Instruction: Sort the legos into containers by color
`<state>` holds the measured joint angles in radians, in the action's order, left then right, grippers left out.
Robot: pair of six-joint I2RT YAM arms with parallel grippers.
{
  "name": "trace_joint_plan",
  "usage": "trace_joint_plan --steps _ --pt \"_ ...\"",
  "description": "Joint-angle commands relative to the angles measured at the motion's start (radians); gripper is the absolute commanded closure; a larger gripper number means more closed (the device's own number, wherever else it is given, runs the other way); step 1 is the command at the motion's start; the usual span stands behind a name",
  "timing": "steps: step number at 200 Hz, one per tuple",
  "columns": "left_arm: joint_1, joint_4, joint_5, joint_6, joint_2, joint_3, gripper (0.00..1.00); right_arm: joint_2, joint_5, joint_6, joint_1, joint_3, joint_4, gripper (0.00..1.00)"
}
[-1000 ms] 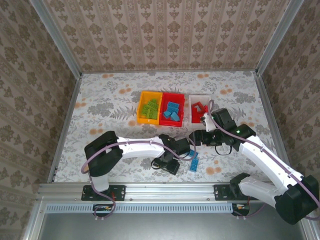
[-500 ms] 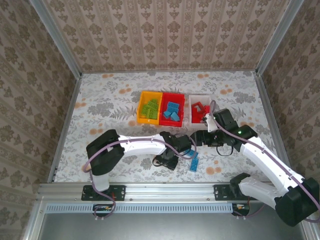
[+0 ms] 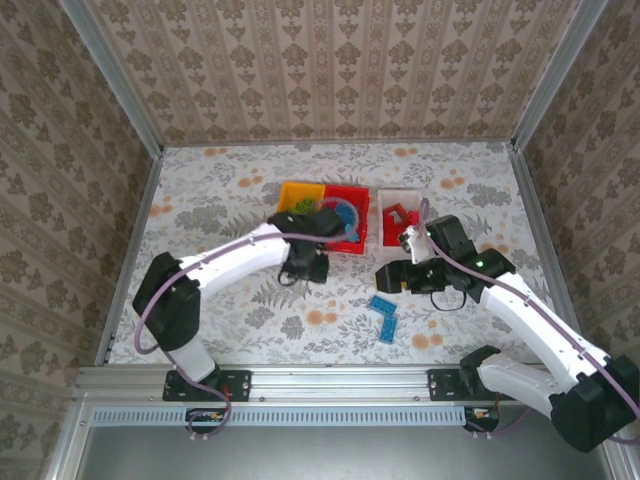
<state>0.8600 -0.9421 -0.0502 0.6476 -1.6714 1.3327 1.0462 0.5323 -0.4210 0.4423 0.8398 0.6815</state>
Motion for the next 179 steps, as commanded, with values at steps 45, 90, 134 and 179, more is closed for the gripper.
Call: trace_joint_plan --steps 45,90,134,179 --pt "-0.28 -0.015 -0.005 -0.209 -0.14 0.254 0.61 0.187 -0.016 0.02 0.139 0.162 -0.139 0.27" --pt "-0.325 -0.002 0.013 -0.226 -0.301 0.393 0.61 0.266 -0.028 0.035 0.139 0.221 -0.139 0.27" --pt "-0.319 0.021 0.059 -0.201 -0.374 0.416 0.6 0.276 -0.036 0.031 0.139 0.218 -0.158 0.27" --pt "-0.309 0.037 0.072 -0.189 -0.344 0.374 0.41 0.271 -0.064 0.032 0.138 0.2 -0.15 0.26"
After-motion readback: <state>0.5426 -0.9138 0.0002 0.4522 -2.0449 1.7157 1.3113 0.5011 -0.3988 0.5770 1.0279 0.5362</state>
